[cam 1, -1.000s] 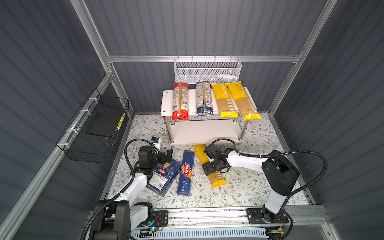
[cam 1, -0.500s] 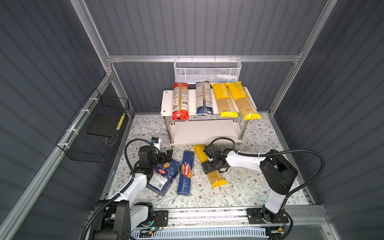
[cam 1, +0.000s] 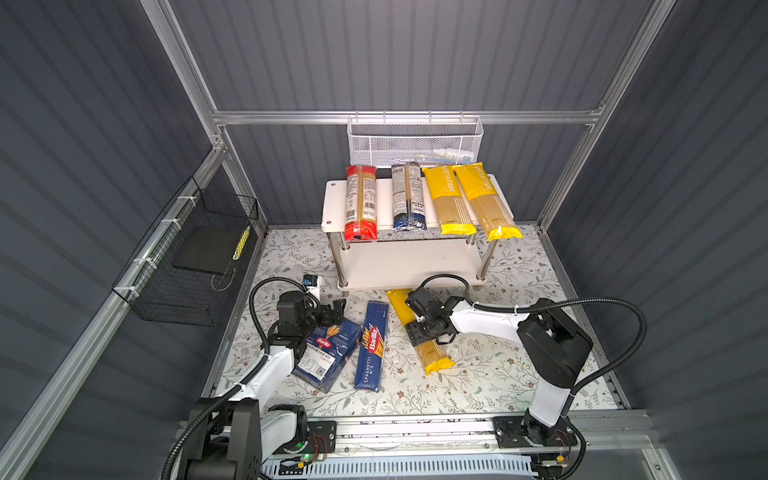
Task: Place and organize the pasta boxes and bags onto the shelf
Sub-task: 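Lift the yellow PASTATIME bag and swing it toward the shelf with the right gripper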
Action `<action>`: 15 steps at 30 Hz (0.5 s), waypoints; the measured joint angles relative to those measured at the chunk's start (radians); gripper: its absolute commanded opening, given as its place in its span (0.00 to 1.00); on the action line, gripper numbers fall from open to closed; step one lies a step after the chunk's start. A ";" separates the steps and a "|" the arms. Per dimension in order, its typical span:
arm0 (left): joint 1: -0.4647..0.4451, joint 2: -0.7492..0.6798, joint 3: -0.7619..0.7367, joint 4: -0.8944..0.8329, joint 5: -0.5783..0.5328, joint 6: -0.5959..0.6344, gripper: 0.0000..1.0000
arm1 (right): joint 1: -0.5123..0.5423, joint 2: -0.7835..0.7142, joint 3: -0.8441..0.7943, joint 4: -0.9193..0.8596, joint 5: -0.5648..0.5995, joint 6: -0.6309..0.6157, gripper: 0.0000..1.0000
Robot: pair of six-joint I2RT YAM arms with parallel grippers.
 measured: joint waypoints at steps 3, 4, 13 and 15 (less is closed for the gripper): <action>0.000 0.000 0.000 0.000 0.000 0.000 0.99 | 0.000 -0.001 0.000 0.000 -0.003 -0.006 0.70; 0.000 0.000 0.000 0.000 0.000 0.000 0.99 | 0.000 -0.002 -0.002 0.002 -0.004 -0.006 0.69; 0.000 0.000 0.000 0.000 0.000 0.000 0.99 | 0.000 -0.028 -0.031 0.037 -0.013 -0.010 0.53; 0.000 0.000 0.000 0.000 0.000 0.000 0.99 | -0.003 -0.029 -0.032 0.037 -0.019 -0.010 0.50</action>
